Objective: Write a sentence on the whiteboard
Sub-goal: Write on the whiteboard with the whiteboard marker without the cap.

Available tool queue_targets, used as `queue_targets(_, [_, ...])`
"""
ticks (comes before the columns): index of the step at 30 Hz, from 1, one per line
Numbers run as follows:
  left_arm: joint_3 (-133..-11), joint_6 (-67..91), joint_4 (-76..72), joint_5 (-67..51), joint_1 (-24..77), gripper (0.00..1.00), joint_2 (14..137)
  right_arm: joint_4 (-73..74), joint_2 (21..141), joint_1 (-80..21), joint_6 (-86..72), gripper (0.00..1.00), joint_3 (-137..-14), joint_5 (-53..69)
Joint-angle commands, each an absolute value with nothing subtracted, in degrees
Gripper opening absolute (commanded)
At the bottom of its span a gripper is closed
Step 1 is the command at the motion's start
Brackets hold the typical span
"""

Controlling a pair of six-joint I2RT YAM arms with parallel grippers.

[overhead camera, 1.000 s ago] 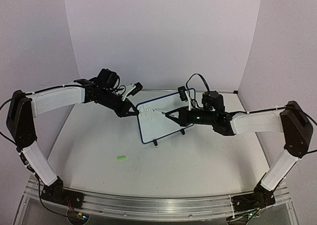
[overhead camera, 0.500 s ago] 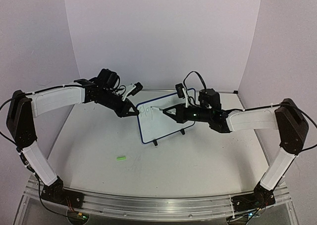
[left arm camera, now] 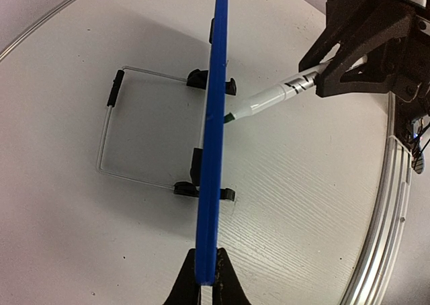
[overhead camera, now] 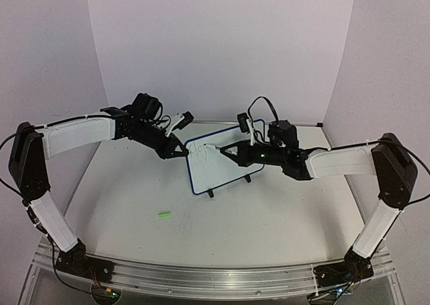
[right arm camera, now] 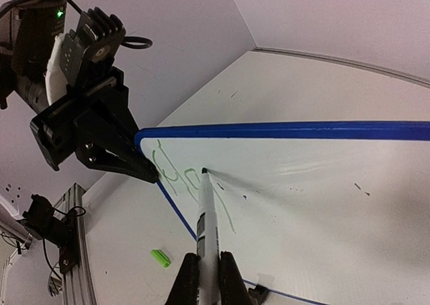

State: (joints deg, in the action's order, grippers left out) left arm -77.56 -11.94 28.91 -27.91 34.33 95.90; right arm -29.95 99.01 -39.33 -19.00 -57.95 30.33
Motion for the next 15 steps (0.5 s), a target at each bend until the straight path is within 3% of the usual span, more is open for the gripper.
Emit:
queue_targets(1, [-78.64,-13.46,31.17,-26.27,34.81,0.0,97.11,-32.0,97.05,-39.3,-19.16,0.0,-57.37,25.31])
queue_targets(15, [-78.66,-13.47,31.24,-26.27,34.8,0.0,97.08,-32.02,95.88,-39.3,-19.07,0.0,-54.93,23.88])
